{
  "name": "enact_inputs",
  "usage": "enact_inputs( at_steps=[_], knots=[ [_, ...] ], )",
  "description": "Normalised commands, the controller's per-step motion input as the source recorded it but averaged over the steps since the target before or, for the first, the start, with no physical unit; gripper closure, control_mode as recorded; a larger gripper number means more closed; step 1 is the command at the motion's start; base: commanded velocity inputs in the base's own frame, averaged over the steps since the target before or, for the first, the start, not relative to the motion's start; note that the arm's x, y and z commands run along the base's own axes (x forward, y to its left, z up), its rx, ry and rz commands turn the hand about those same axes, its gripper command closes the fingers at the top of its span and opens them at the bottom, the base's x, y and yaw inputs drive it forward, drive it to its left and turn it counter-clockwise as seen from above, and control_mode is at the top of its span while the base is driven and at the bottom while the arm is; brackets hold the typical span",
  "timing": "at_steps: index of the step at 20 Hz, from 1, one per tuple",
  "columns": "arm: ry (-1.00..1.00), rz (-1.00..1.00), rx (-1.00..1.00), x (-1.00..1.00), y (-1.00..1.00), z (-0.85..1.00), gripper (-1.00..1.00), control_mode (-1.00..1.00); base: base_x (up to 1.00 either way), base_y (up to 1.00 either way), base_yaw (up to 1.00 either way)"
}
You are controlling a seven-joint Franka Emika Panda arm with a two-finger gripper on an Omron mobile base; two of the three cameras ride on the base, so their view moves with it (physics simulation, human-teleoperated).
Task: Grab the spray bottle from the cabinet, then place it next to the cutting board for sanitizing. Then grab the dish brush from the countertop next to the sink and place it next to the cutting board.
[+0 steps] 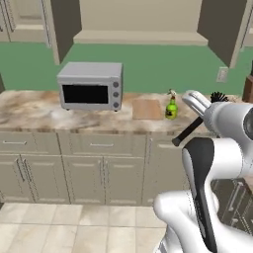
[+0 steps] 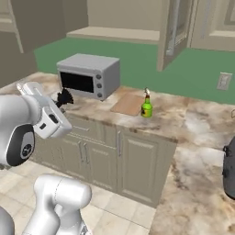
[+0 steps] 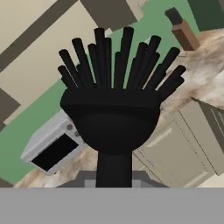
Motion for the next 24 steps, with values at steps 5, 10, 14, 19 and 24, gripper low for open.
enact_inputs(
  at_steps=[5, 10, 14, 19, 24],
  knots=[
    [0.00, 0.00, 0.00, 0.00, 0.00, 0.00, 1.00, 1.00, 1.00, 0.00, 0.00],
    [0.00, 0.00, 0.00, 0.00, 0.00, 0.00, 1.00, 1.00, 1.00, 0.00, 0.00],
    [0.00, 0.00, 0.00, 0.00, 0.00, 0.00, 1.00, 1.00, 1.00, 0.45, -0.04],
    [0.00, 0.00, 0.00, 0.00, 0.00, 0.00, 1.00, 1.00, 0.76, 0.71, -0.19],
    [0.00, 0.00, 0.00, 0.00, 0.00, 0.00, 1.00, 1.00, 0.40, -0.01, -0.24]
  ],
)
